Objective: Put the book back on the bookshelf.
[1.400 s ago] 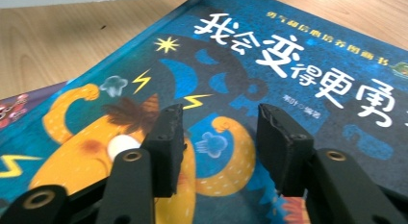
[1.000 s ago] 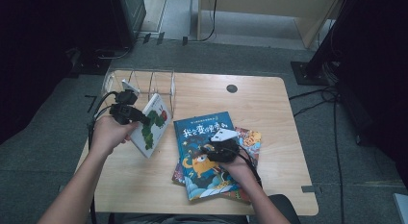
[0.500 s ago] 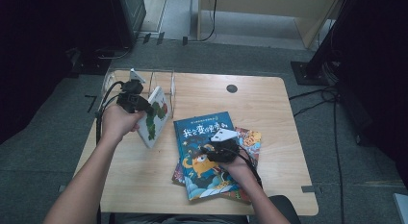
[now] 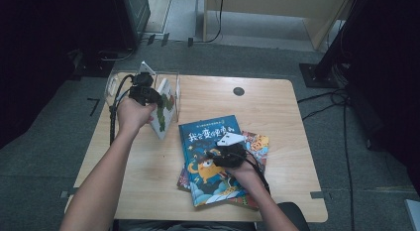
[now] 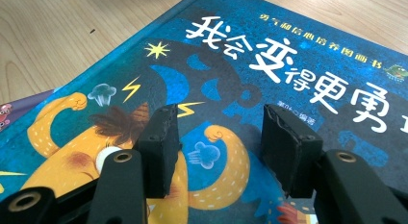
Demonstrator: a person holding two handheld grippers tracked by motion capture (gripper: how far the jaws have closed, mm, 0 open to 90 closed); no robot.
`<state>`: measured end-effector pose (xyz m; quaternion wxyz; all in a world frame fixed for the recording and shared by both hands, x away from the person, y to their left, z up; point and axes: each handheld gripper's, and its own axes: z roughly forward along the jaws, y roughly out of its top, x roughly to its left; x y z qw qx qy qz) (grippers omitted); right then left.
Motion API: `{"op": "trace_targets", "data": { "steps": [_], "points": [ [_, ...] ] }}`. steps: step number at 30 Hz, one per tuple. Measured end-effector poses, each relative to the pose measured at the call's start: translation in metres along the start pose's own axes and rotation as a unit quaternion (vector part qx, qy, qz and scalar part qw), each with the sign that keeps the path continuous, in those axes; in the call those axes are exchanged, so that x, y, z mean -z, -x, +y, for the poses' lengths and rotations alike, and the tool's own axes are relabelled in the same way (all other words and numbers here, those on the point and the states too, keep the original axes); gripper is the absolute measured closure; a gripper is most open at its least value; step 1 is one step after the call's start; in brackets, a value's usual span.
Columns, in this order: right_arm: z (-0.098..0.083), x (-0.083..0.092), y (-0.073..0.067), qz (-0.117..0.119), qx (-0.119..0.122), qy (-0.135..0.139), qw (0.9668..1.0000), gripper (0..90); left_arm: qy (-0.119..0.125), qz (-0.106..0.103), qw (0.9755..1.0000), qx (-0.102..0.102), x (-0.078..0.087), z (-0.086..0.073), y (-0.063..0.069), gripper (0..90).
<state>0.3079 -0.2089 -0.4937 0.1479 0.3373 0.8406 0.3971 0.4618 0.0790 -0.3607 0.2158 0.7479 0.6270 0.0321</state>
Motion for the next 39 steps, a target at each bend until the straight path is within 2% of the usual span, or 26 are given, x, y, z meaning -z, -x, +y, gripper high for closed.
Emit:
{"op": "trace_targets", "data": {
  "steps": [10, 15, 21, 26, 32, 36, 39],
  "points": [
    [0.000, 0.000, 0.000, 0.000, 0.001, 0.000, 1.0000, 47.8, 0.007, 0.013, 0.9999, 0.008, -0.019, 0.017, -0.003, 77.3],
    [0.000, 0.000, 0.000, -0.001, 0.003, 0.001, 1.0000, 47.8, 0.014, 0.024, 0.9996, 0.001, -0.026, 0.023, -0.002, 77.3],
    [0.000, 0.000, -0.001, -0.005, 0.000, 0.001, 1.0000, 47.9, 0.014, 0.011, 0.9998, 0.003, -0.035, 0.026, 0.000, 77.1],
    [-0.001, 0.001, -0.002, -0.007, -0.006, 0.001, 1.0000, 47.9, 0.006, 0.014, 0.9999, 0.000, -0.041, 0.026, 0.001, 76.7],
    [-0.002, 0.002, -0.002, -0.008, -0.006, 0.000, 1.0000, 47.9, -0.004, 0.003, 1.0000, 0.004, -0.040, 0.026, -0.002, 75.0],
    [-0.002, 0.002, -0.002, -0.008, -0.006, 0.000, 1.0000, 47.8, 0.000, -0.001, 1.0000, 0.005, -0.035, 0.027, -0.003, 73.1],
    [-0.002, 0.002, -0.002, -0.008, -0.006, 0.000, 1.0000, 47.8, 0.007, 0.000, 1.0000, -0.003, -0.028, 0.027, 0.000, 69.1]
  ]
}}
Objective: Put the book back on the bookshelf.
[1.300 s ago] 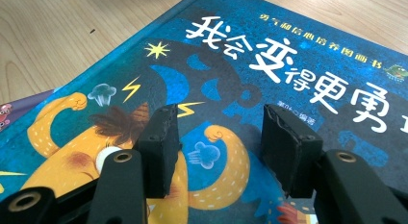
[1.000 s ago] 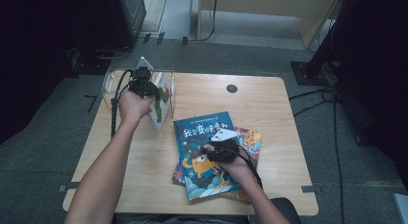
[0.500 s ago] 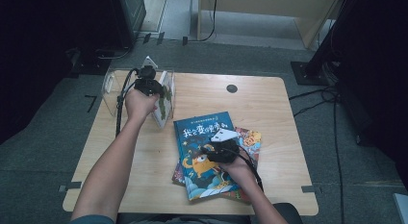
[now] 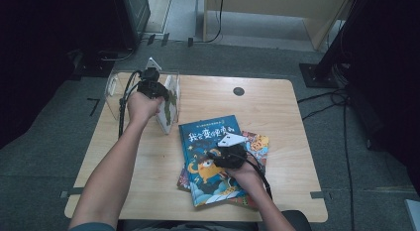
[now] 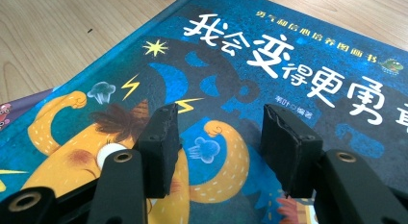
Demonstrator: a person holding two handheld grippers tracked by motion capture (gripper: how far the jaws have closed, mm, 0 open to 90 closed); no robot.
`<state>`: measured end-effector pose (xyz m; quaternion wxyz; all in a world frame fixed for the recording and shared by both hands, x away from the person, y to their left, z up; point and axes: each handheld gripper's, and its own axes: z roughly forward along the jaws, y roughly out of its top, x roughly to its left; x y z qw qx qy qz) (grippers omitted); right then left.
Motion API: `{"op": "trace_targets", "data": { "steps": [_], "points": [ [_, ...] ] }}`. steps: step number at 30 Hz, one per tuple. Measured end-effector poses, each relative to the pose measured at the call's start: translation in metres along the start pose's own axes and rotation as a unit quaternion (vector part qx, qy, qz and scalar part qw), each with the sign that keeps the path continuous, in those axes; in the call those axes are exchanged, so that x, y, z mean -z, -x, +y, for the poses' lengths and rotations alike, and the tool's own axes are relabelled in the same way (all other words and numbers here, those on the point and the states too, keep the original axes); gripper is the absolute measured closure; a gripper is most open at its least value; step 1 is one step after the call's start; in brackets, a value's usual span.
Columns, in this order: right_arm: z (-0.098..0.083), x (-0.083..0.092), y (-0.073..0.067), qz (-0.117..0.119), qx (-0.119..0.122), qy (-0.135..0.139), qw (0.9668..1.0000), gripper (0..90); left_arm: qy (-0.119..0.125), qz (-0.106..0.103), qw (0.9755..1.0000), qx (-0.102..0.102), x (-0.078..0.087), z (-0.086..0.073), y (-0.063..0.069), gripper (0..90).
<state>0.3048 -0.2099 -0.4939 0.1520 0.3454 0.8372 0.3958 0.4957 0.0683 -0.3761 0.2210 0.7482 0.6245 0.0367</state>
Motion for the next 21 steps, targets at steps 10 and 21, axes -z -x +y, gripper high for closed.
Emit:
{"op": "trace_targets", "data": {
  "steps": [10, 21],
  "points": [
    [0.000, 0.000, 0.000, 0.000, -0.001, -0.001, 1.0000, 47.9, 0.016, -0.003, 0.9997, -0.019, 0.025, -0.005, 0.001, 55.9],
    [-0.001, 0.002, 0.002, 0.006, -0.005, 0.000, 1.0000, 47.5, 0.020, -0.046, 0.9973, -0.054, 0.046, -0.032, 0.003, 53.5]
  ]
}}
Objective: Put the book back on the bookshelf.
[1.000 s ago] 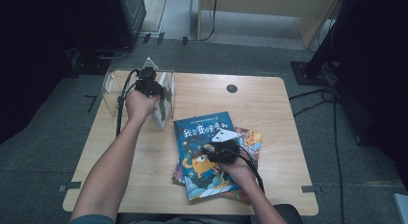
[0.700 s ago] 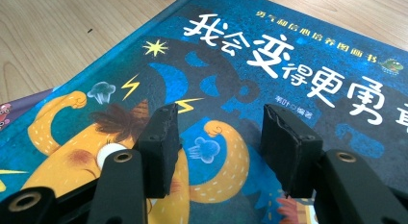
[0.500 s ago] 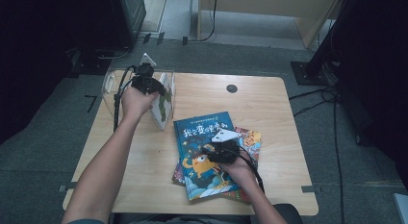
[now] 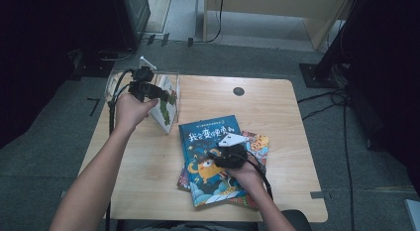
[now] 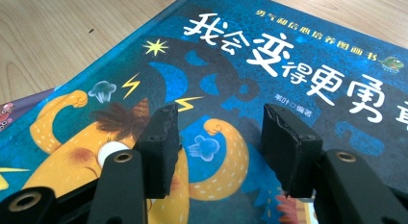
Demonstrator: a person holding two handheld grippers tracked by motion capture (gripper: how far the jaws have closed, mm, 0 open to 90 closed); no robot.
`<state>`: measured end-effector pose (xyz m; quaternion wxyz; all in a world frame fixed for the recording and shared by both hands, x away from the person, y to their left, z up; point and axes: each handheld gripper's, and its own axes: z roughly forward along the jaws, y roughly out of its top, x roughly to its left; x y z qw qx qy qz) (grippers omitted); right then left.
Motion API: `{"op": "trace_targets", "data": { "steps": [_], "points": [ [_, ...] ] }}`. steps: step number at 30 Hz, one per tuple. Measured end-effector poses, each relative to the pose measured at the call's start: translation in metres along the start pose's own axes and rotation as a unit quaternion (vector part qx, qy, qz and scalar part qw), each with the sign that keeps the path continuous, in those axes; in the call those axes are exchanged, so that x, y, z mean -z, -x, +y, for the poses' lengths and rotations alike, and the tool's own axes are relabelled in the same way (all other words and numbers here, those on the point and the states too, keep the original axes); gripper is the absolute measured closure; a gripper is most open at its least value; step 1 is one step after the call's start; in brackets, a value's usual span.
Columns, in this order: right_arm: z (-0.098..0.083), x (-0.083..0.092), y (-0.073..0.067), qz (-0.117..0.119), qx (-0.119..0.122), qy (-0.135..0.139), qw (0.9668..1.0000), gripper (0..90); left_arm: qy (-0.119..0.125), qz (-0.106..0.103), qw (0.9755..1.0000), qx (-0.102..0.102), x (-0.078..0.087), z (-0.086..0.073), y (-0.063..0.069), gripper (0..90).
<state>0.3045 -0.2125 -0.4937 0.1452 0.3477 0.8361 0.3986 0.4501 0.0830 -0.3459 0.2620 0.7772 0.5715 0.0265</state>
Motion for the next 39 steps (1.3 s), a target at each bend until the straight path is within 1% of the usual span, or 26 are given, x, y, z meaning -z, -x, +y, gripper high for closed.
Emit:
{"op": "trace_targets", "data": {
  "steps": [2, 4, 5, 9, 13, 14, 16, 17, 19, 22, 24, 26, 28, 30, 32, 34, 36, 38, 39],
  "points": [
    [-0.001, 0.002, 0.002, 0.003, -0.001, -0.001, 1.0000, 47.7, 0.001, -0.008, 0.9999, -0.008, 0.001, -0.008, 0.001, 53.3],
    [-0.002, 0.003, 0.005, 0.007, -0.011, 0.002, 0.9999, 49.5, 0.002, -0.015, 0.9997, -0.017, 0.002, -0.017, 0.002, 53.6],
    [-0.002, 0.004, 0.008, 0.007, -0.015, 0.003, 0.9999, 50.6, 0.003, -0.018, 0.9997, -0.017, 0.002, -0.020, 0.002, 54.0],
    [-0.004, 0.007, 0.011, -0.004, -0.017, -0.001, 0.9998, 51.5, 0.009, -0.031, 0.9992, -0.023, 0.003, -0.033, 0.002, 55.4],
    [-0.005, 0.010, 0.014, -0.006, -0.020, -0.002, 0.9998, 52.8, 0.011, -0.043, 0.9983, -0.039, 0.001, -0.048, 0.003, 58.4],
    [-0.005, 0.011, 0.015, -0.009, -0.020, 0.000, 0.9998, 53.1, 0.011, -0.047, 0.9979, -0.042, 0.001, -0.053, 0.002, 61.4],
    [-0.005, 0.013, 0.018, -0.009, -0.025, 0.006, 0.9996, 53.8, 0.015, -0.062, 0.9971, -0.041, -0.001, -0.060, 0.001, 66.5],
    [-0.006, 0.015, 0.019, -0.010, -0.030, 0.006, 0.9995, 54.2, 0.017, -0.065, 0.9967, -0.045, -0.002, -0.064, 0.001, 68.2],
    [-0.007, 0.017, 0.023, -0.013, -0.033, 0.009, 0.9993, 55.4, 0.021, -0.067, 0.9960, -0.055, -0.004, -0.071, 0.001, 71.1],
    [-0.008, 0.022, 0.028, -0.017, -0.045, 0.013, 0.9987, 56.5, 0.027, -0.082, 0.9945, -0.060, -0.008, -0.083, -0.001, 75.6],
    [-0.009, 0.026, 0.032, -0.025, -0.051, 0.016, 0.9983, 58.9, 0.030, -0.090, 0.9934, -0.065, -0.011, -0.091, -0.002, 78.9],
    [-0.011, 0.032, 0.036, -0.027, -0.059, 0.022, 0.9977, 61.0, 0.026, -0.100, 0.9926, -0.063, -0.016, -0.097, -0.004, 81.6],
    [-0.013, 0.036, 0.041, -0.029, -0.067, 0.024, 0.9970, 62.8, 0.027, -0.098, 0.9920, -0.074, -0.019, -0.104, -0.003, 84.0],
    [-0.015, 0.038, 0.045, -0.033, -0.074, 0.023, 0.9964, 64.6, 0.028, -0.101, 0.9913, -0.079, -0.022, -0.110, -0.003, 84.7],
    [-0.017, 0.041, 0.049, -0.037, -0.079, 0.023, 0.9959, 67.2, 0.031, -0.111, 0.9901, -0.080, -0.025, -0.117, -0.004, 86.8],
    [-0.018, 0.043, 0.052, -0.042, -0.084, 0.022, 0.9953, 70.6, 0.029, -0.111, 0.9896, -0.086, -0.028, -0.123, -0.004, 89.3],
    [-0.020, 0.045, 0.056, -0.050, -0.087, 0.020, 0.9947, 75.9, 0.027, -0.118, 0.9883, -0.092, -0.033, -0.131, -0.002, 90.0],
    [-0.022, 0.049, 0.061, -0.066, -0.093, 0.020, 0.9933, 81.0, 0.026, -0.126, 0.9872, -0.094, -0.038, -0.138, -0.001, 90.0],
    [-0.023, 0.052, 0.064, -0.072, -0.100, 0.021, 0.9922, 83.1, 0.026, -0.129, 0.9868, -0.095, -0.040, -0.141, -0.001, 90.0]
  ]
}}
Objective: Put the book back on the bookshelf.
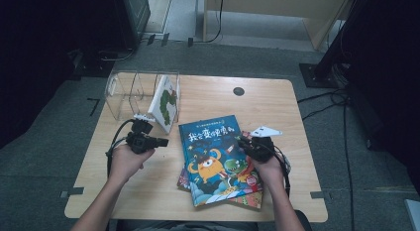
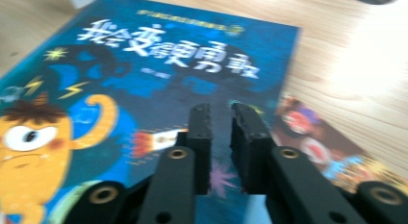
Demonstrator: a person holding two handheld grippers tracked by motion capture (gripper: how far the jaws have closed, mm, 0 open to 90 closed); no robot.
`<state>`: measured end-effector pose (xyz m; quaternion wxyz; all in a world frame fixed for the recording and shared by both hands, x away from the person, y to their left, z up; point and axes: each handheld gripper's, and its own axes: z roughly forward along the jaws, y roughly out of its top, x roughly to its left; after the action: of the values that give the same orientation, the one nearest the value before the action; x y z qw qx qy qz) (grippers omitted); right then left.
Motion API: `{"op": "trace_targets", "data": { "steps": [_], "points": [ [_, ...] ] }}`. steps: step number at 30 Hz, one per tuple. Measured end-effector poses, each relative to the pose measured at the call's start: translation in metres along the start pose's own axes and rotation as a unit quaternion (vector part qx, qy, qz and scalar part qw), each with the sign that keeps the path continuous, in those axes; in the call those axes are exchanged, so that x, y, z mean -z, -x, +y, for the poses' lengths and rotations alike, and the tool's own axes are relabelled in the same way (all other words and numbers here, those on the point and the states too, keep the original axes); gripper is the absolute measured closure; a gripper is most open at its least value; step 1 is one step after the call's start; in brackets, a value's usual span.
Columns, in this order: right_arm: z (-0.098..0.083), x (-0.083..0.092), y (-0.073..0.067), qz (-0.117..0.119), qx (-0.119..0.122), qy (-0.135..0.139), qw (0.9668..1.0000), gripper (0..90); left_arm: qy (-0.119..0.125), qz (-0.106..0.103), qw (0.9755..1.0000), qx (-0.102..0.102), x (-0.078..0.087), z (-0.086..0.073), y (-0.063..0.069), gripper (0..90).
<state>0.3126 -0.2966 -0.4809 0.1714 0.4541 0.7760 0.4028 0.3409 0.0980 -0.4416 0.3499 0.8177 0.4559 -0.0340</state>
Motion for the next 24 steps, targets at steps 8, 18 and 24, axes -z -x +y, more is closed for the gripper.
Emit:
{"op": "trace_targets", "data": {
  "steps": [8, 18, 24],
  "points": [
    [-0.007, -0.002, 0.018, -0.031, -0.031, -0.017, 0.9989, 85.1, 0.009, -0.017, 0.9997, -0.014, -0.013, -0.018, 0.010, 90.0],
    [-0.006, -0.009, 0.015, -0.028, -0.024, -0.022, 0.9991, 90.0, 0.001, -0.034, 0.9988, -0.035, -0.024, -0.032, 0.033, 90.0],
    [-0.007, -0.011, 0.016, -0.028, -0.028, -0.022, 0.9990, 90.0, -0.018, -0.038, 0.9978, -0.052, -0.036, -0.038, 0.047, 90.0]
  ]
}}
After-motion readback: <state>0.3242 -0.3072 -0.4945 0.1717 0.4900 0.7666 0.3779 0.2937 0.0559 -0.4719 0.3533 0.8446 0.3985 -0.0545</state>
